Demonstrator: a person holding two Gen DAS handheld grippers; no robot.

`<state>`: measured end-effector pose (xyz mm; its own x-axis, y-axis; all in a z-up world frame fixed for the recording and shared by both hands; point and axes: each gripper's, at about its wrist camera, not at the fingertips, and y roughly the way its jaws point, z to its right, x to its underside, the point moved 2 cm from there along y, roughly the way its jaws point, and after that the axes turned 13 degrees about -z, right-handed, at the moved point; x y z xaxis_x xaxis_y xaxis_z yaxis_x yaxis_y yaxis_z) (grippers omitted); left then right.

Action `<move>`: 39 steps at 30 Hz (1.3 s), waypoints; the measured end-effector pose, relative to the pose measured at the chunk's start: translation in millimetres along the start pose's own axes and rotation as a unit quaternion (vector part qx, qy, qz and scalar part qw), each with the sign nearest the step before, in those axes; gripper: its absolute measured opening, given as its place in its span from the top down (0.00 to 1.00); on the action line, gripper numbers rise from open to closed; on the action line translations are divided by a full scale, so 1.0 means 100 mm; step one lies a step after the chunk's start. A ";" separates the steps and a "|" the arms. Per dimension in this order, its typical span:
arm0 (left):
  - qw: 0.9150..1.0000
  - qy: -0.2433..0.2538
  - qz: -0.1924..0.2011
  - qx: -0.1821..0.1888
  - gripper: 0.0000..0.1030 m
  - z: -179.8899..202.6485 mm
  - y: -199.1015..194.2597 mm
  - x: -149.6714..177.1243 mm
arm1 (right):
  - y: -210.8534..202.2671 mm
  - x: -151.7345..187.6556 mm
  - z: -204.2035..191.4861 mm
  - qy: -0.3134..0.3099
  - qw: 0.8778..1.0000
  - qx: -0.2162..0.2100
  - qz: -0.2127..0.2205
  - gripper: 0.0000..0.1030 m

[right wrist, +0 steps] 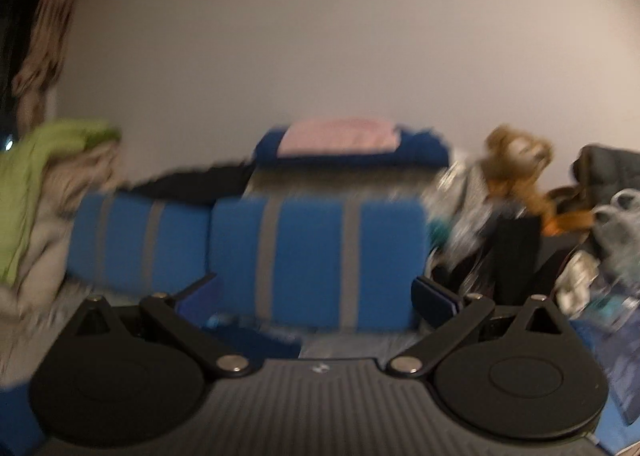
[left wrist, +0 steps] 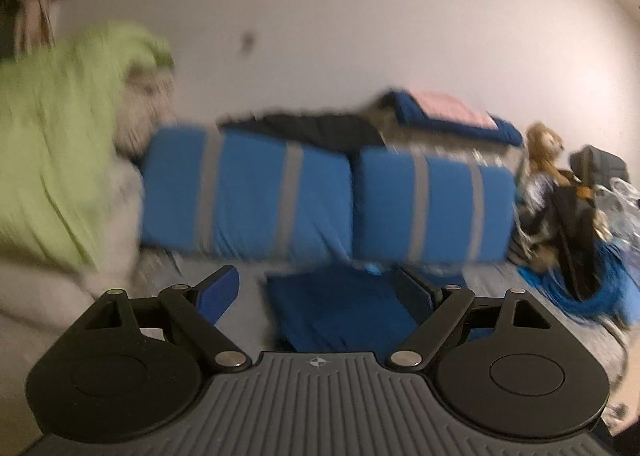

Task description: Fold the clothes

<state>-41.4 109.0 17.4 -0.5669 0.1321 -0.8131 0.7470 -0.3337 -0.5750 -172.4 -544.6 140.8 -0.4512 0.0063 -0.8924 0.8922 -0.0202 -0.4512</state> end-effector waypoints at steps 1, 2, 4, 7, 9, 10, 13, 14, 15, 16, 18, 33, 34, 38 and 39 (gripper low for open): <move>1.000 -0.001 -0.012 0.009 0.16 -0.01 0.06 0.07 | 0.10 0.11 -0.04 -0.002 1.000 -0.010 -0.011 0.00; 1.000 -0.001 -0.024 0.018 0.16 -0.01 0.12 0.14 | 0.19 0.23 -0.07 -0.005 1.000 -0.020 -0.021 0.00; 0.998 -0.006 -0.048 0.027 0.16 -0.04 0.23 0.29 | 0.32 0.42 -0.15 -0.008 0.998 -0.036 -0.043 0.00; 0.996 -0.020 -0.081 0.043 0.16 -0.09 0.37 0.49 | 0.51 0.65 -0.23 -0.011 0.996 -0.046 -0.075 0.00; 0.991 -0.041 -0.106 0.063 0.16 -0.16 0.49 0.66 | 0.63 0.78 -0.27 -0.013 0.994 -0.049 -0.095 0.00; 0.989 -0.055 -0.117 0.078 0.17 -0.20 0.55 0.73 | 0.68 0.84 -0.29 -0.013 0.993 -0.051 -0.104 0.00; 0.975 -0.099 -0.148 0.131 0.17 -0.35 0.74 0.93 | 0.79 0.96 -0.31 -0.006 0.990 -0.064 -0.123 0.00; 0.970 -0.115 -0.156 0.149 0.17 -0.39 0.79 1.00 | 0.82 1.00 -0.32 -0.004 0.989 -0.069 -0.129 0.00; 0.963 -0.131 -0.163 0.168 0.17 -0.43 0.84 1.06 | 0.85 1.02 -0.33 -0.002 0.988 -0.073 -0.134 0.00; 0.956 -0.146 -0.169 0.189 0.17 -0.46 0.89 1.12 | 0.88 1.04 -0.34 0.000 0.987 -0.077 -0.138 0.00; 0.940 -0.176 -0.181 0.229 0.18 -0.53 0.95 1.22 | 0.93 1.07 -0.36 0.000 0.986 -0.082 -0.147 0.00; 0.860 -0.342 -0.164 0.342 0.85 -0.84 1.14 1.56 | 1.06 1.43 -0.37 0.035 0.968 -0.153 -0.198 0.00; 0.862 -0.340 -0.164 0.338 0.86 -0.83 1.13 1.55 | 1.07 1.46 -0.35 0.043 0.964 -0.164 -0.203 0.00; 0.871 -0.330 -0.166 0.325 0.87 -0.80 1.11 1.50 | 1.16 1.65 -0.25 0.102 0.941 -0.226 -0.230 0.00; 0.871 -0.329 -0.167 0.324 0.87 -0.80 1.11 1.50 | 1.18 1.71 -0.24 0.114 0.934 -0.242 -0.235 0.00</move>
